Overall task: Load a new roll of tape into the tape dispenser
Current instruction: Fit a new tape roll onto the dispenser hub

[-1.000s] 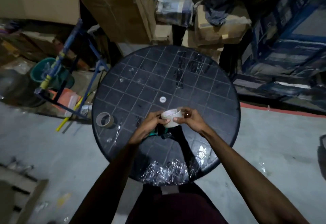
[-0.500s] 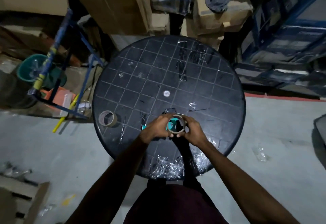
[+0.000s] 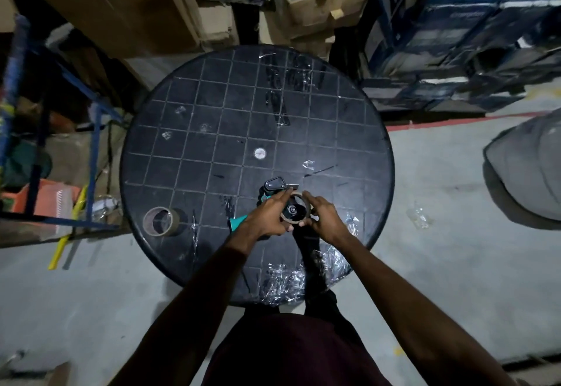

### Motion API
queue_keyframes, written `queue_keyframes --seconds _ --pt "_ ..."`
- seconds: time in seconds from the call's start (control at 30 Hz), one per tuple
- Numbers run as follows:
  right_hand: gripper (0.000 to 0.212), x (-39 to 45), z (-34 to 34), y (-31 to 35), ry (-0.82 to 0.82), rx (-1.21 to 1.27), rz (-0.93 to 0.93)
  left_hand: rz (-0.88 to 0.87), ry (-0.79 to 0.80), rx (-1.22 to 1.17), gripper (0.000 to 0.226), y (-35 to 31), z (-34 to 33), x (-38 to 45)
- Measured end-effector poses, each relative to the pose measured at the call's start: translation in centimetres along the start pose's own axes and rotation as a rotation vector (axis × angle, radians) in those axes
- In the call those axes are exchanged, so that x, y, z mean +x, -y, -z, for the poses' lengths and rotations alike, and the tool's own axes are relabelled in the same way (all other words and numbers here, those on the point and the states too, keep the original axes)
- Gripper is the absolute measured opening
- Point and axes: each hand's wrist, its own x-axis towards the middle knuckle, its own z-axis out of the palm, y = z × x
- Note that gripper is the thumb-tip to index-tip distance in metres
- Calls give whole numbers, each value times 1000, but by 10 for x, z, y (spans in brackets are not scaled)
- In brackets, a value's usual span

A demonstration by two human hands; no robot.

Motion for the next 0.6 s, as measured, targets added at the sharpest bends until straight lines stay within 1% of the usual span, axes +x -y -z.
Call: queue_keyframes --seconds 0.2,0.3,0.47,0.53,0.6 --pt "83 6 1 -3 35 -41 38 26 7 -4 113 4 0 3" --pt "83 11 -4 -8 30 -42 -5 46 5 -30 110 6 -2 5" --pt "79 11 0 -2 23 38 -95 59 29 -66 108 4 -3 12" --pt "78 10 2 -1 27 31 -108 80 -4 -74 106 -2 -2 10" --pt "66 9 8 3 32 -4 -121 121 -93 -99 99 -6 -2 1"
